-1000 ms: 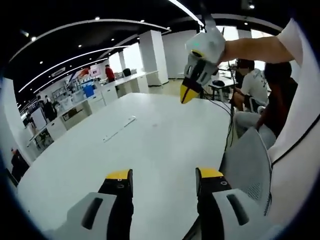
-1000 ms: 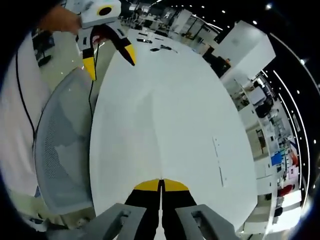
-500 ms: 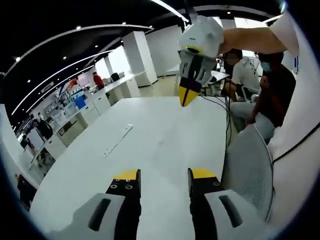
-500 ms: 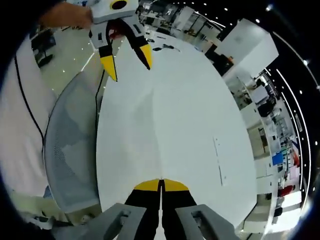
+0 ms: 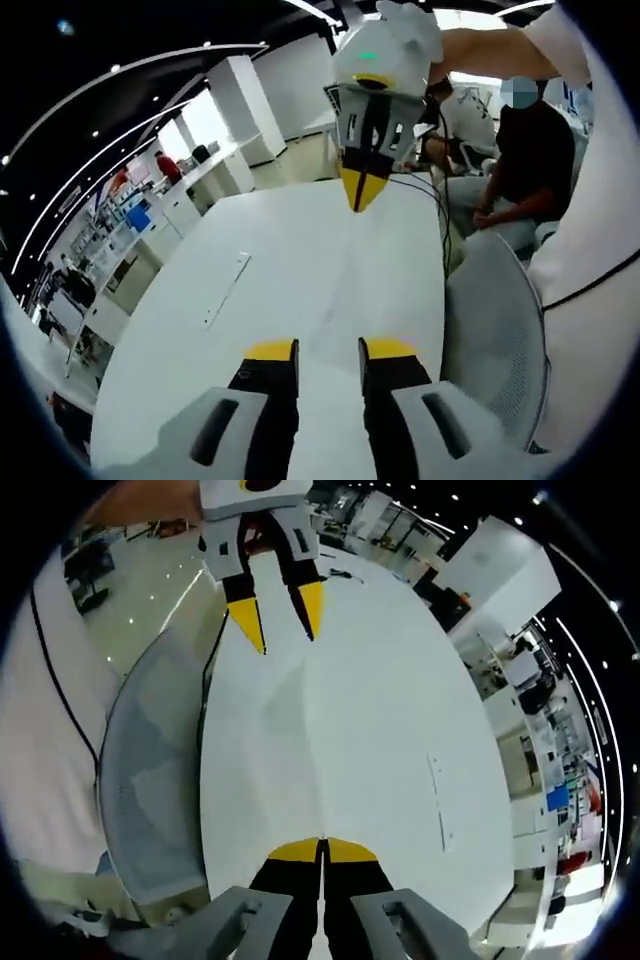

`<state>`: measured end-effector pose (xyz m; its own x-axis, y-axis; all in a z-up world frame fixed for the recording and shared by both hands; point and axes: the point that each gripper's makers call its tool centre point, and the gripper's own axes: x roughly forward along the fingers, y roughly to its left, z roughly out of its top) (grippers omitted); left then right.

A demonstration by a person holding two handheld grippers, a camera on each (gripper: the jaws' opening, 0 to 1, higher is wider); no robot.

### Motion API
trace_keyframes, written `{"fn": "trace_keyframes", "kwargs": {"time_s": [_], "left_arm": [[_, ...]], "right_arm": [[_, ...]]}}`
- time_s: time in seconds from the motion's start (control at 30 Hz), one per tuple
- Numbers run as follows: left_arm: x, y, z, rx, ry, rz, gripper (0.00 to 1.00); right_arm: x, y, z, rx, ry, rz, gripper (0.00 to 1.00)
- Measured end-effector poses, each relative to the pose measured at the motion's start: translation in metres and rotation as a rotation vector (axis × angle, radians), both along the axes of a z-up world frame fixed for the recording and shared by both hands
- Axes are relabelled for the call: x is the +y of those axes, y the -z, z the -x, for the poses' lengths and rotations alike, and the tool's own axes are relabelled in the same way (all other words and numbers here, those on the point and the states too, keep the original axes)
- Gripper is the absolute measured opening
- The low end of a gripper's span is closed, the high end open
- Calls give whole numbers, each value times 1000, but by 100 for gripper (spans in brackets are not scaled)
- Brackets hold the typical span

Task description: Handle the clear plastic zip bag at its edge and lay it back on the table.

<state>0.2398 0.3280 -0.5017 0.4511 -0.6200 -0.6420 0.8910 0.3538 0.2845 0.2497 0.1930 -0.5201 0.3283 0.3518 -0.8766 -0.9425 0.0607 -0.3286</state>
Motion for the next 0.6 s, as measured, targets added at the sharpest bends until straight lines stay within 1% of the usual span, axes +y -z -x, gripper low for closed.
{"fn": "trace_keyframes", "kwargs": {"time_s": [0.13, 0.23, 0.3, 0.37, 0.6], "left_arm": [[-3, 0, -3, -6, 28, -44, 19], [-7, 0, 0, -6, 63, -87, 13], [-8, 1, 0, -4, 68, -102, 13], [-5, 6, -3, 1, 75, -135, 13], [-8, 9, -4, 9, 100, -180, 12]], "right_arm": [[1, -2, -1, -2, -6, 2, 0], [1, -2, 0, -1, -9, 3, 0], [2, -2, 1, 0, -13, 2, 0], [3, -3, 1, -2, -17, 1, 0], [3, -5, 4, -1, -17, -7, 0]]}}
